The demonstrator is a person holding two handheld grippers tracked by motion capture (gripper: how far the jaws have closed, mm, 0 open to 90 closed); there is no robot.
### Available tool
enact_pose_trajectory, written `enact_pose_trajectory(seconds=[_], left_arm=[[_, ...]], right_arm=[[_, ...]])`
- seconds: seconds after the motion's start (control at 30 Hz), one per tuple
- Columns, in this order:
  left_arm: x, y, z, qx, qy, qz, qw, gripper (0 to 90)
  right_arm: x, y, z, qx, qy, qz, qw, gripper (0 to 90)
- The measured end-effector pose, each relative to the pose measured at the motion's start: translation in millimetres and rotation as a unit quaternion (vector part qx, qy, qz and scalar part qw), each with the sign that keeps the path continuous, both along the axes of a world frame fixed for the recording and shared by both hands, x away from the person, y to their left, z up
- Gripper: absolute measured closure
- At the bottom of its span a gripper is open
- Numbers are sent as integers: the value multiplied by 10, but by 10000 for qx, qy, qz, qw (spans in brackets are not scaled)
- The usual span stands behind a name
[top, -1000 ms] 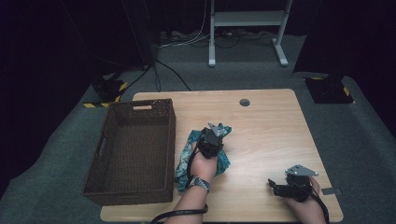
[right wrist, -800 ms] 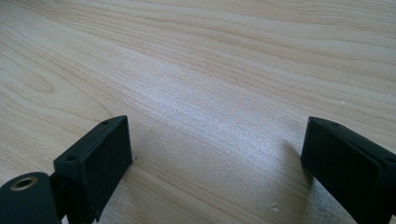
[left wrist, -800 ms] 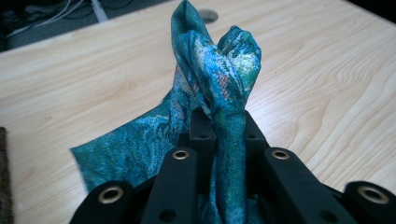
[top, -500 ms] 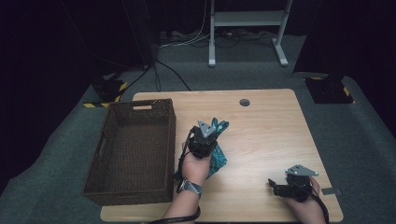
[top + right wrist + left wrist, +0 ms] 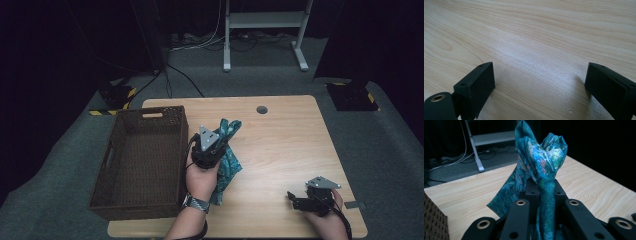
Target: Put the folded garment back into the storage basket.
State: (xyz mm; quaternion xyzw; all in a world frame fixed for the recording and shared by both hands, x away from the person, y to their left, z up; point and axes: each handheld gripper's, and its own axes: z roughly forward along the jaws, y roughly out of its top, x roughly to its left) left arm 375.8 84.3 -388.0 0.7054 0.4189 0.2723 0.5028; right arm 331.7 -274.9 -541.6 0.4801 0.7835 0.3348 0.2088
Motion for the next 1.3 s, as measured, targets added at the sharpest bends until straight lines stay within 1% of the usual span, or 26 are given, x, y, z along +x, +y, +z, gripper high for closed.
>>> enact_pose_trajectory(seconds=[0.1,0.13,0.2,0.27,0.3,0.33,0.43,0.63,0.73,0.8,0.9,0.97,1.03,1.1,1.17,1.3], left_arm=[[-26,15,88,1,-92,-34,10000,807],[-48,23,138,-6,-165,-41,9999,807],[-79,40,216,-34,-249,-61,9997,807],[-104,54,285,-28,-334,-68,9994,807],[-109,62,317,-45,-365,-85,9993,807],[-115,69,349,-74,-391,-100,9992,807],[-147,81,432,-145,-515,-144,9985,807],[-194,98,578,-184,-712,-192,9971,808],[-230,110,674,-201,-857,-219,9959,808],[-245,118,733,-173,-952,-228,9950,808],[-263,176,848,-294,-1054,-241,9937,808],[-262,211,916,-288,-1130,-258,9928,808],[-262,249,985,-232,-1230,-273,9918,808],[-270,283,1046,-281,-1323,-291,9904,808],[-282,316,1096,-342,-1365,-315,9895,808],[-300,370,1186,-327,-1460,-341,9882,809]], right_arm=[[-10,-2,-1,-6,-6,14,10000,92],[-13,-2,0,-6,0,18,10000,91],[-16,1,-1,-5,15,53,10000,76],[-9,12,-4,-30,88,157,9998,15],[-5,23,-9,-64,118,227,9997,4],[-8,28,-8,-70,121,278,9995,3],[-12,32,-8,-72,118,276,9995,2],[-16,37,-8,-76,112,267,9996,2],[-19,38,-9,-71,116,280,9995,2],[-19,38,-9,-73,115,279,9995,2],[-22,34,-9,-77,106,283,9995,3],[-17,35,-9,-77,110,275,9995,2],[-1,37,-9,-69,117,252,9996,2],[20,34,-10,-70,107,232,9996,2],[24,35,-10,-63,111,200,9997,2],[24,34,-10,-64,109,201,9997,2]])
